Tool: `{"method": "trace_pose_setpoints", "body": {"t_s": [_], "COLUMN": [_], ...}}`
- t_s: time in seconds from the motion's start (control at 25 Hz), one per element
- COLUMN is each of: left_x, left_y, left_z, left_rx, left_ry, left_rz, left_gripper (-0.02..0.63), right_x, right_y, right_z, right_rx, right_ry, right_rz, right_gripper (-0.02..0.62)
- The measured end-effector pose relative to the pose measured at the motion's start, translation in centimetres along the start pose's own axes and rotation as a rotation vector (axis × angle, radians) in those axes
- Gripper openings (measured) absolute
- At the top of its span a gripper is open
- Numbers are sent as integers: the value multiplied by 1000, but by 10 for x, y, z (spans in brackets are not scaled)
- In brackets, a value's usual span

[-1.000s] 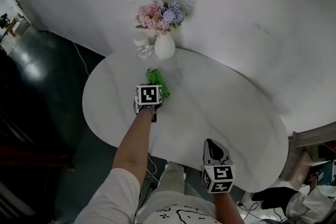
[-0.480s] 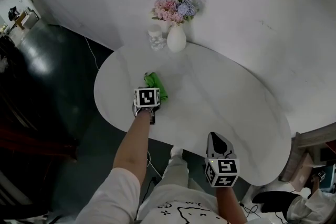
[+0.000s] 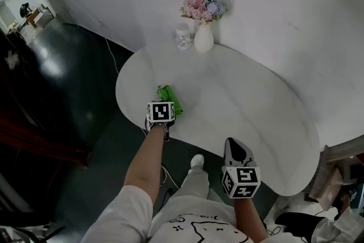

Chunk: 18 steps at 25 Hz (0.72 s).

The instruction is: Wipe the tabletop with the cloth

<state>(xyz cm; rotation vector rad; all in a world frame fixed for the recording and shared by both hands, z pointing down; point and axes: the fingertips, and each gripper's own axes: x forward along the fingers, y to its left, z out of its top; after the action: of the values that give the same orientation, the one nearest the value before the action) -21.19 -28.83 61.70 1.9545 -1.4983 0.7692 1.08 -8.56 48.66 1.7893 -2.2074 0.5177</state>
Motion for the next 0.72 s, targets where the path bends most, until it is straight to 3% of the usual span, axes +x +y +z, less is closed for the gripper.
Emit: {"method": "trace_pose_setpoints", "body": {"t_s": [0.16, 0.4, 0.56, 0.72], "left_x": [-18, -34, -47, -58], "left_y": [12, 21, 24, 28], "left_z": [-15, -39, -54, -68], "left_rx": [22, -17, 40, 38], "left_ry": [18, 114, 162, 183], "left_rz": [18, 10, -9, -53], "left_gripper": [58, 58, 57, 57], "right_x": [0, 3, 8, 21], "right_y": [15, 36, 42, 49], "right_z": [2, 4, 7, 10], "right_rx": [2, -28, -39, -50], "right_ry": [-15, -18, -17, -5], "right_rz": [25, 69, 83, 101], "right_gripper": [-2, -2, -2, -2]}}
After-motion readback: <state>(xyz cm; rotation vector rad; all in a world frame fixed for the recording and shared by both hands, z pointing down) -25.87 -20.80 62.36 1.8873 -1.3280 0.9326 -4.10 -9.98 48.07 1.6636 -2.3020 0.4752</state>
